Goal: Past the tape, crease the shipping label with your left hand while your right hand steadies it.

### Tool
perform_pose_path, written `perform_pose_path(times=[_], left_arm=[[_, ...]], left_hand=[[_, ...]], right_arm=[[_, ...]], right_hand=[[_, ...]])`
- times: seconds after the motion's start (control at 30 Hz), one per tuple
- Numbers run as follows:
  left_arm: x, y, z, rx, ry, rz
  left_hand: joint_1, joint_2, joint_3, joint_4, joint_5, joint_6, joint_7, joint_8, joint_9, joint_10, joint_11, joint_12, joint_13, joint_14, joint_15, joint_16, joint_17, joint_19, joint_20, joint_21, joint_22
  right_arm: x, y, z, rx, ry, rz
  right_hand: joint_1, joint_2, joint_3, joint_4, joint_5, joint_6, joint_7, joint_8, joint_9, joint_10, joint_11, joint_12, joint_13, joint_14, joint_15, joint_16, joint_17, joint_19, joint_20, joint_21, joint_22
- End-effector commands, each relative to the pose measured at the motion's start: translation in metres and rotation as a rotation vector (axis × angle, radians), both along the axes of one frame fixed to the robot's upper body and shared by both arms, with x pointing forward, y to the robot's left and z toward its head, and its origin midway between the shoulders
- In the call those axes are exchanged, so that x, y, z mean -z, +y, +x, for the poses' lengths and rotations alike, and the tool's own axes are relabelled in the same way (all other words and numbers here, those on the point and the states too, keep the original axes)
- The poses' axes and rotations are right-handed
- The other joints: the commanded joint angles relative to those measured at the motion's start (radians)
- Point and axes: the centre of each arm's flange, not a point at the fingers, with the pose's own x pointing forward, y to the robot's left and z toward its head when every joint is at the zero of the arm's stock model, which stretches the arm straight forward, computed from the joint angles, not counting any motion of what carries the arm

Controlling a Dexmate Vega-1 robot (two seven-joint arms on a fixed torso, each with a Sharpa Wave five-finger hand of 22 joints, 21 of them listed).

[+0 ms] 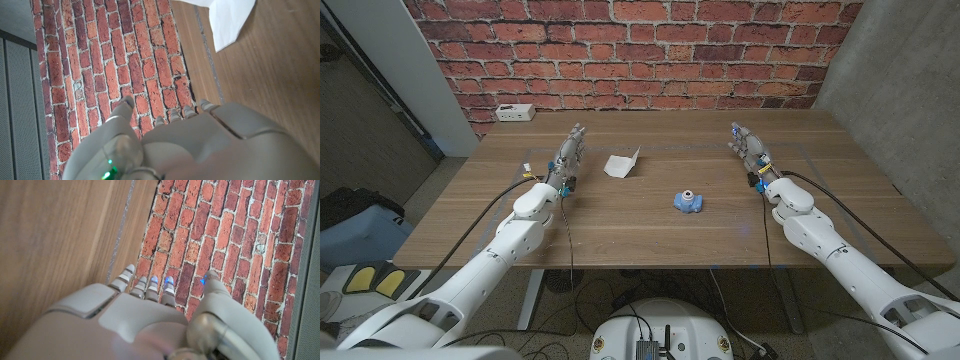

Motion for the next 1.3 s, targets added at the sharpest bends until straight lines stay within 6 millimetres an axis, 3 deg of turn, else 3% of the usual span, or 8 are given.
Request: perform_pose_path(times=[0.03,0.07,0.17,0.3,1.3], left_arm=[[0.000,0.004,0.005,0.009,-0.007,-0.007],[0.000,0.005,0.006,0.010,-0.008,-0.009],[0.001,0.006,0.007,0.015,-0.006,-0.009],[0.002,0.007,0.008,0.012,-0.005,-0.014],[0.008,0.010,0.008,0.032,-0.003,-0.018]], left_hand=[[0.003,-0.003,0.002,0.003,0.001,-0.067,-0.009,0.007,0.003,-0.171,-0.009,0.006,0.005,-0.166,0.000,0.006,0.005,-0.012,0.009,0.006,0.004],[0.001,-0.003,0.001,0.004,0.000,-0.066,-0.009,0.007,0.003,-0.166,0.002,0.007,0.005,-0.161,-0.001,0.007,0.005,-0.008,0.010,0.007,0.004],[-0.001,-0.005,-0.001,0.004,-0.002,-0.066,-0.011,0.006,0.003,-0.164,-0.006,0.007,0.005,-0.147,0.002,0.009,0.004,0.013,0.000,0.014,0.004],[-0.006,-0.008,-0.003,0.006,-0.003,-0.069,-0.001,0.005,0.003,-0.161,0.003,0.007,0.005,-0.143,0.003,0.009,0.005,0.020,-0.012,0.016,0.004],[-0.028,-0.017,-0.010,0.013,-0.009,-0.027,0.008,0.012,0.003,-0.078,0.030,0.025,0.007,-0.044,0.011,0.022,0.006,0.109,-0.005,0.038,0.003]], right_arm=[[-0.007,0.008,0.005,0.002,0.015,-0.019],[-0.009,0.009,0.005,0.001,0.013,-0.029],[-0.013,0.012,0.006,0.005,0.007,-0.050],[-0.020,0.016,0.007,0.010,0.005,-0.092],[-0.051,0.042,0.010,0.002,0.014,-0.327]], right_hand=[[0.006,0.001,0.008,0.001,0.007,-0.002,0.009,0.011,0.004,0.025,0.025,0.015,0.006,0.017,0.025,0.015,0.006,0.021,0.010,0.007,0.005],[0.006,0.001,0.008,0.001,0.007,-0.003,0.012,0.011,0.004,0.026,0.026,0.015,0.006,0.022,0.027,0.016,0.006,0.025,0.013,0.007,0.005],[0.006,0.002,0.008,0.002,0.008,-0.002,0.017,0.014,0.005,0.043,0.044,0.019,0.007,0.036,0.035,0.020,0.007,0.036,0.022,0.009,0.006],[0.006,0.002,0.008,0.002,0.008,0.003,0.020,0.017,0.005,0.051,0.048,0.021,0.008,0.042,0.036,0.022,0.008,0.043,0.024,0.010,0.006],[0.007,0.004,0.008,0.003,0.010,0.025,0.024,0.024,0.006,0.059,0.046,0.017,0.010,0.054,0.037,0.022,0.009,0.049,0.024,0.004,0.007]])
